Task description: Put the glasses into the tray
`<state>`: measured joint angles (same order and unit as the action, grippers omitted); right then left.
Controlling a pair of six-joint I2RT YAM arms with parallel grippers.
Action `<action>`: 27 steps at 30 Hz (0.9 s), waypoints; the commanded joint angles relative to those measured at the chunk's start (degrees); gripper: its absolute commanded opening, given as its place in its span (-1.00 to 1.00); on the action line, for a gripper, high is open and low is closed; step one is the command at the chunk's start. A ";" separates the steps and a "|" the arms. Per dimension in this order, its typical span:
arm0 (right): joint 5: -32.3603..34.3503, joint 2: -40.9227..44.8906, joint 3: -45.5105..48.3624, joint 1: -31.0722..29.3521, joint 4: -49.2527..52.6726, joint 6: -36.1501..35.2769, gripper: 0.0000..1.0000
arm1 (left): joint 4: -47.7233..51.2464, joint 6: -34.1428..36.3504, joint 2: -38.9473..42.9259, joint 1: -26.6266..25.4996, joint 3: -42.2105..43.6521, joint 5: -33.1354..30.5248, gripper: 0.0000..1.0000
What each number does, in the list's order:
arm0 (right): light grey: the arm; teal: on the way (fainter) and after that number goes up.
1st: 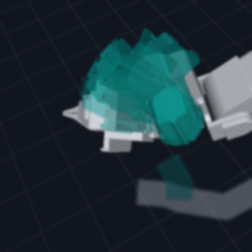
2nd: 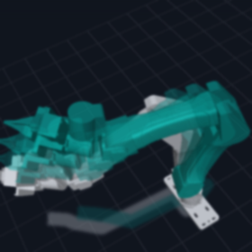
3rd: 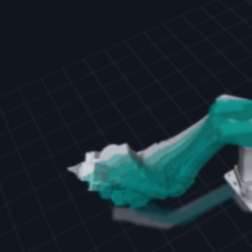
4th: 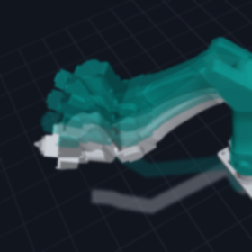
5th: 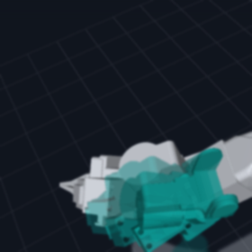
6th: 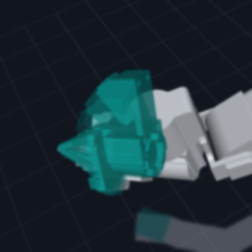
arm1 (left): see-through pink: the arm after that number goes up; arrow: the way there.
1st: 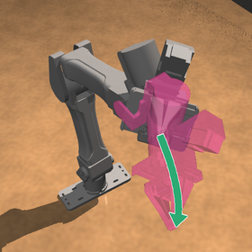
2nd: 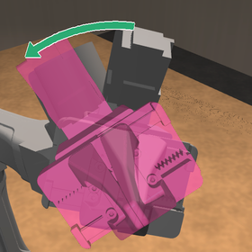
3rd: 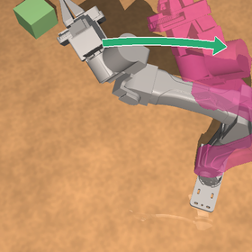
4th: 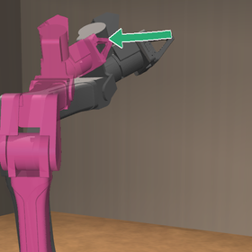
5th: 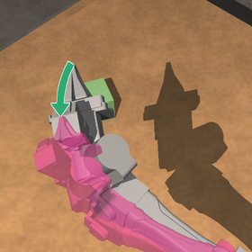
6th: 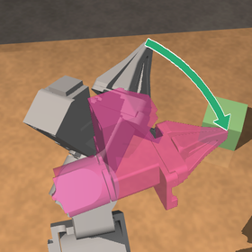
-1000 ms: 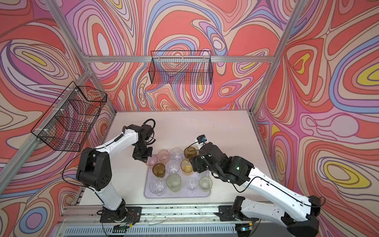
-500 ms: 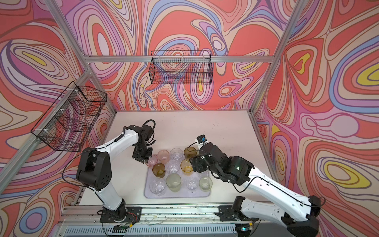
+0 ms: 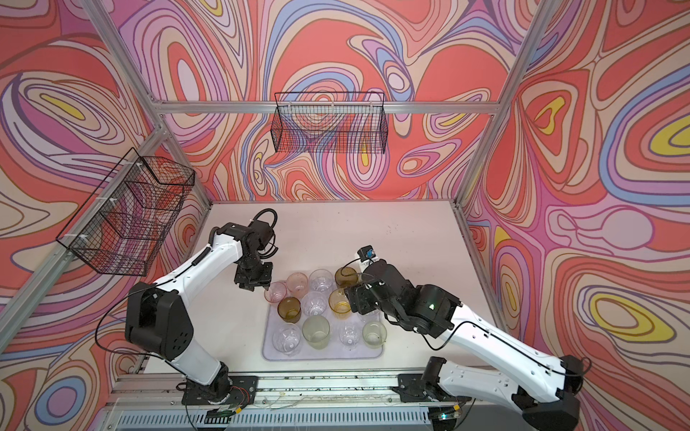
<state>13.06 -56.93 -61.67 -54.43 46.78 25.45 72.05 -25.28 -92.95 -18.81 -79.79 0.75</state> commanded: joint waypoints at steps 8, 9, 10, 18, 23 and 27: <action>1.24 1.17 0.40 0.03 -3.45 -3.95 0.82 | 6.89 2.01 8.01 -0.22 -8.76 -2.44 0.89; 1.53 0.80 -0.13 0.10 -3.16 -4.47 0.84 | 6.81 2.37 8.75 -0.18 -9.32 -2.67 0.93; 1.77 0.38 -0.77 0.11 -2.96 -5.07 0.87 | 6.75 2.70 9.19 -0.19 -9.71 -2.98 0.99; 7.47 -0.15 -4.99 0.76 -3.21 -9.19 0.97 | -0.55 6.16 15.21 -0.14 -10.12 -3.08 1.00; 10.47 -1.28 -8.45 3.17 -3.43 -13.43 0.97 | -8.73 9.98 20.38 0.55 -7.71 -5.68 1.00; 9.81 -2.04 -9.09 8.25 -6.97 -17.93 0.97 | -17.30 16.05 24.46 1.58 -3.51 -8.35 1.00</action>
<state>21.32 -58.22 -69.91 -48.80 42.46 12.05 61.98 -15.07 -70.41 -18.09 -85.91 -4.49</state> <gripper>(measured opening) 0.983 0.999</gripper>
